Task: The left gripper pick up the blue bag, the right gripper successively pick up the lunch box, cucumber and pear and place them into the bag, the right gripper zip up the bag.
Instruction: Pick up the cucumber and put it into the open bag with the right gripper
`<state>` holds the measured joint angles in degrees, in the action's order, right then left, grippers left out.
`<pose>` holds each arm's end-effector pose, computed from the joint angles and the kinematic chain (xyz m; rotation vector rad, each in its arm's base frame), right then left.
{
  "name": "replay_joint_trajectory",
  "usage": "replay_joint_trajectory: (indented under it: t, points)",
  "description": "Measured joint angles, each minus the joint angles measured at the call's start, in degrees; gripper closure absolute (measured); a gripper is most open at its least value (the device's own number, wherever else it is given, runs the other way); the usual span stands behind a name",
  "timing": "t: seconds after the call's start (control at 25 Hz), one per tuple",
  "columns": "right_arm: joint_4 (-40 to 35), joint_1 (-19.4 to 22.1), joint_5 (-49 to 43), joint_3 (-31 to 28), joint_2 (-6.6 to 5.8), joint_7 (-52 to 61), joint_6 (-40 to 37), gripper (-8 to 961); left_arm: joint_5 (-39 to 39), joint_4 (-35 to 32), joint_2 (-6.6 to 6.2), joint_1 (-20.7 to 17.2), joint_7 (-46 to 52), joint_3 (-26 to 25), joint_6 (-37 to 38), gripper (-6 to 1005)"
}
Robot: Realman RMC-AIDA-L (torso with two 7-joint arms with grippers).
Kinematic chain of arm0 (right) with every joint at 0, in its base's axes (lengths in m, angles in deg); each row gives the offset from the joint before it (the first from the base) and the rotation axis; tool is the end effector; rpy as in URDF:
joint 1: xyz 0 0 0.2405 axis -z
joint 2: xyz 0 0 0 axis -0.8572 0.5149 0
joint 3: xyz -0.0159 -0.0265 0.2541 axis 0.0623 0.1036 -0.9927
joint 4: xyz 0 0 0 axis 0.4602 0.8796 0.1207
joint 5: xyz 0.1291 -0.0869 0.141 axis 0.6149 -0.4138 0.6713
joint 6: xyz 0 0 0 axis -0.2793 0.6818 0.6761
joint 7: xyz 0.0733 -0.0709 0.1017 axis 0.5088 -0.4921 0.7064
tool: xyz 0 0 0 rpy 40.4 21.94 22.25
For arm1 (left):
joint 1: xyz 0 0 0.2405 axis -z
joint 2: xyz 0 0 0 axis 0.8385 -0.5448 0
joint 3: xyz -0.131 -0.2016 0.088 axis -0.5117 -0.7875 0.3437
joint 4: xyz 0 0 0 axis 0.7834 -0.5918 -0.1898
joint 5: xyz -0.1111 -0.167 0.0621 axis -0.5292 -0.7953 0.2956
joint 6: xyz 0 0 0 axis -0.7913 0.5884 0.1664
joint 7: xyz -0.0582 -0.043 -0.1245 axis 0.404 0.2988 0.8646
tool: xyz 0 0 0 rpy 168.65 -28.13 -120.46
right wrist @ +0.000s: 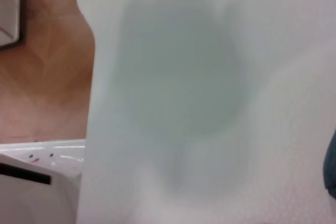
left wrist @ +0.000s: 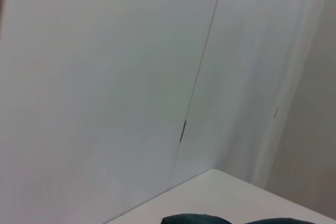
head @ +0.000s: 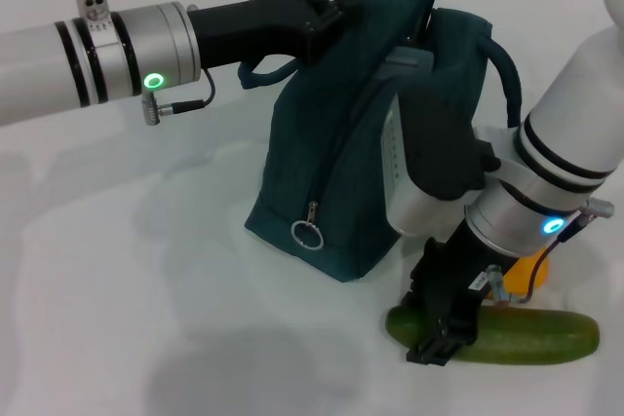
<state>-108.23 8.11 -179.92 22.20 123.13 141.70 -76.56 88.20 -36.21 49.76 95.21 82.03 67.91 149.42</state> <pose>0.1165 0.3158 -0.0984 2.9022 -0.0539 0.6837 -0.1885 0.3948 -0.0222 -2.5458 -0.6400 -0.9099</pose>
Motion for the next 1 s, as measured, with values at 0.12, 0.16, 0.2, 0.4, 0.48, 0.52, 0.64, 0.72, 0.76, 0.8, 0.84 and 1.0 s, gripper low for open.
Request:
replay_joint_trajectory:
  t: [0.12, 0.16, 0.2, 0.4, 0.48, 0.52, 0.64, 0.72, 0.76, 0.8, 0.84, 1.0]
  points:
    - [-0.7, 0.8, 0.6, -2.3, -0.09, -1.1, -0.9, 368, 0.0, 0.0, -0.04, -0.2, 0.0, 0.0, 0.1, 963]
    - [-0.9, 1.3, 1.1, -3.8, -0.12, -2.0, -1.5, 380, 0.0, 0.0, -0.04, -0.3, 0.0, 0.0, 0.2, 963]
    - [-1.0, 1.9, 1.6, -5.4, -0.18, -3.0, -2.2, 392, 0.0, -0.1, -0.05, -0.4, 0.0, 0.0, 0.2, 963]
    - [-1.6, 6.4, 6.6, -19.2, -0.43, -12.1, -10.1, 392, 0.0, -0.4, -0.05, -0.8, 0.0, -0.2, 0.4, 963]
    - [-2.3, 8.6, 8.7, -24.6, -0.54, -15.4, -13.4, 392, -0.1, -0.5, -0.1, -1.1, 0.0, -0.2, 0.8, 963]
    - [-2.9, 9.9, 10.0, -27.6, -0.59, -17.0, -15.0, 392, -0.3, -0.6, -0.14, -1.2, 0.0, -0.3, 1.1, 963]
    - [-3.6, 13.5, 13.9, -36.0, -0.69, -22.4, -18.1, 393, -0.5, -0.7, -0.18, -1.4, -0.1, -0.5, 1.5, 962]
    - [-3.1, 15.2, 16.4, -40.4, -0.7, -25.2, -18.5, 393, -0.5, -1.5, -0.17, -1.6, -0.2, -0.5, 2.0, 962]
    - [-2.2, 15.8, 18.1, -43.0, -0.7, -26.8, -18.5, 393, -0.5, -1.7, -0.16, -1.7, -0.2, -0.5, 2.1, 962]
    - [-1.3, 16.2, 19.5, -44.7, -0.74, -27.8, -18.7, 393, -0.5, -1.9, -0.14, -1.8, -0.2, -0.5, 2.3, 962]
    - [-0.7, 16.4, 20.9, -45.9, -0.74, -28.6, -18.9, 393, -0.5, -1.9, -0.14, -1.8, -0.2, -0.5, 2.3, 962]
    - [1.3, 18.3, 28.4, -49.8, -0.75, -32.0, -18.9, 393, -0.5, -2.2, -0.16, -1.9, -0.2, -0.2, 2.7, 962]
